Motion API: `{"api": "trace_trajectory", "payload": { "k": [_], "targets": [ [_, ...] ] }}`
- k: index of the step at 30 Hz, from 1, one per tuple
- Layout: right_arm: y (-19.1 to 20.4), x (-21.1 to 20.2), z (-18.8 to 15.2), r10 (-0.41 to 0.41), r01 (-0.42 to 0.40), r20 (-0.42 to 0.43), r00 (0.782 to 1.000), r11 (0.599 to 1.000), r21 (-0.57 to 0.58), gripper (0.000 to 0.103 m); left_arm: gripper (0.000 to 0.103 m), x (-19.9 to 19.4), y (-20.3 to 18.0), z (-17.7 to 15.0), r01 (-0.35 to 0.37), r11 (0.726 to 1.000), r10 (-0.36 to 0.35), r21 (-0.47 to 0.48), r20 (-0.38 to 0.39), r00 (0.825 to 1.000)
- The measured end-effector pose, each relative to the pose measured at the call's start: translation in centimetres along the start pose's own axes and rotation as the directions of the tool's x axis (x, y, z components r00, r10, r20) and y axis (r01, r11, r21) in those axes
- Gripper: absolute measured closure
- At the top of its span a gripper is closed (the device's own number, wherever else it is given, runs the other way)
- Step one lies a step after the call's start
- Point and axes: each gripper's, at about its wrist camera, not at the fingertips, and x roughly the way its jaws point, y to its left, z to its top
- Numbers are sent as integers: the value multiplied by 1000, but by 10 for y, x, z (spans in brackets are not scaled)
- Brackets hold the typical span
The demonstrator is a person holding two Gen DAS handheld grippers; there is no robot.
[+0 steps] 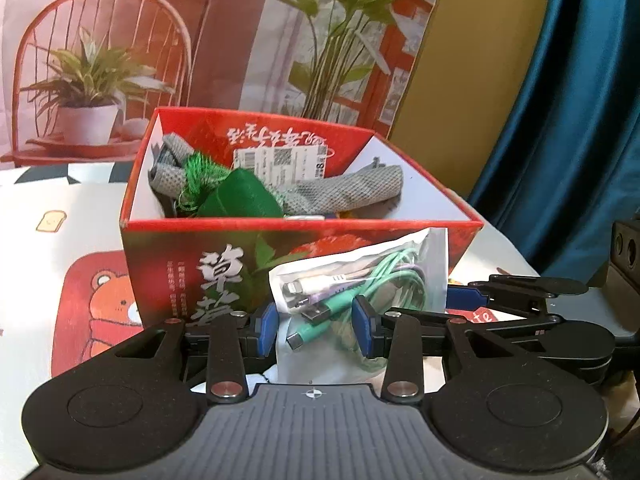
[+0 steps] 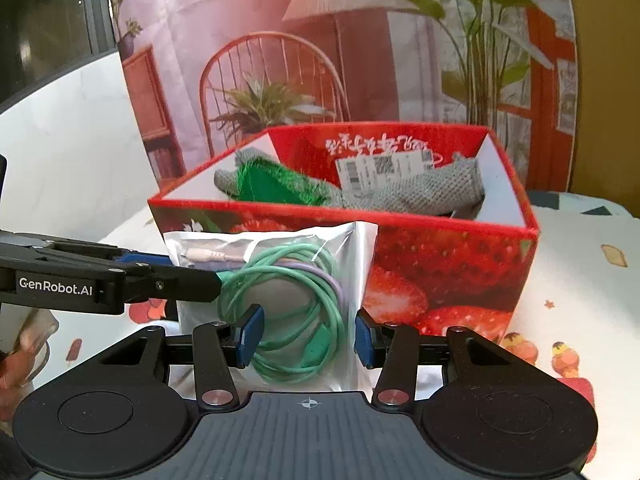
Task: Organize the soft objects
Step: 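Lift the cable bag with both grippers and carry it over the box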
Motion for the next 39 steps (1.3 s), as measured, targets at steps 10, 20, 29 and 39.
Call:
{"api": "trace_trajectory", "payload": {
  "k": [10, 20, 29, 39],
  "targets": [
    [4, -20, 17, -15, 15, 61, 998, 1000, -5, 59, 61, -12, -10, 19, 10, 1000, -11, 24, 31, 999],
    [2, -32, 37, -26, 27, 113, 993, 1000, -8, 59, 61, -19, -14, 41, 32, 999, -34, 42, 61, 998],
    [-6, -33, 67, -32, 32, 155, 987, 999, -1, 60, 61, -16, -13, 74, 44, 998, -48, 40, 123, 991],
    [-32, -8, 114, -67, 67, 160, 985, 998, 6, 61, 61, 26, 4, 111, 59, 998, -58, -6, 106, 993]
  ]
}}
